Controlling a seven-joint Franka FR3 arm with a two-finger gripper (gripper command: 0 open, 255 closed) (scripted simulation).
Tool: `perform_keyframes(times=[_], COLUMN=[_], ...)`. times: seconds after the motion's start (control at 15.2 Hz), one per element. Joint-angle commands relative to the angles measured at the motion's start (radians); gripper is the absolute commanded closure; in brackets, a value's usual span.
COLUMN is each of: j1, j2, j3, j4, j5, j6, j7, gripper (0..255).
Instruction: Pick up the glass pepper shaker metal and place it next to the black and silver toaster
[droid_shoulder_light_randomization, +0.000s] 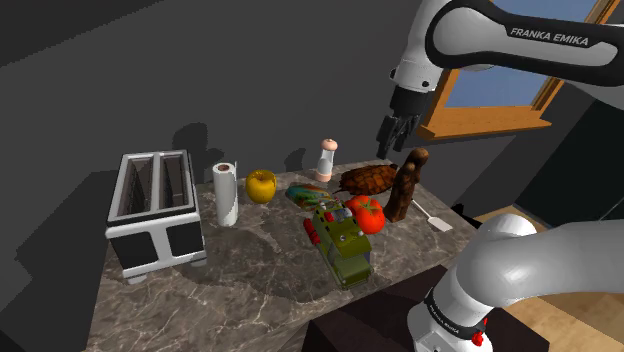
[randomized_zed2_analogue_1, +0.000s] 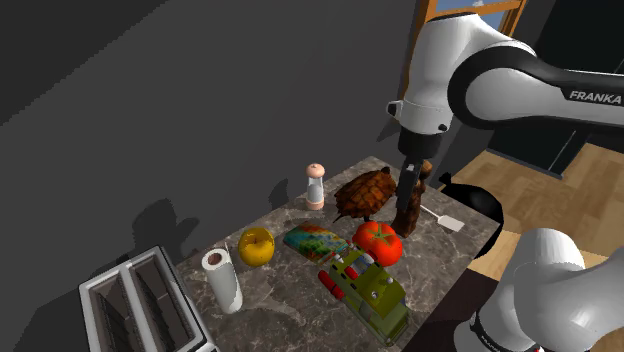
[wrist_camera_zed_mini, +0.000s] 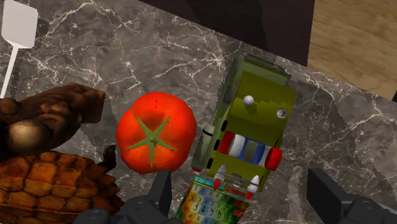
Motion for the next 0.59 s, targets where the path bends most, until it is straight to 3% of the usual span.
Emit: perform_keyframes(times=[0.0, 0.53], j1=[0.000, -0.028], j2=[0.000, 0.248], j3=[0.000, -0.026], j4=[0.000, 0.049], j5=[0.000, -0.074], j6=[0.000, 0.223], j7=[0.000, -0.043], gripper=[0, 0])
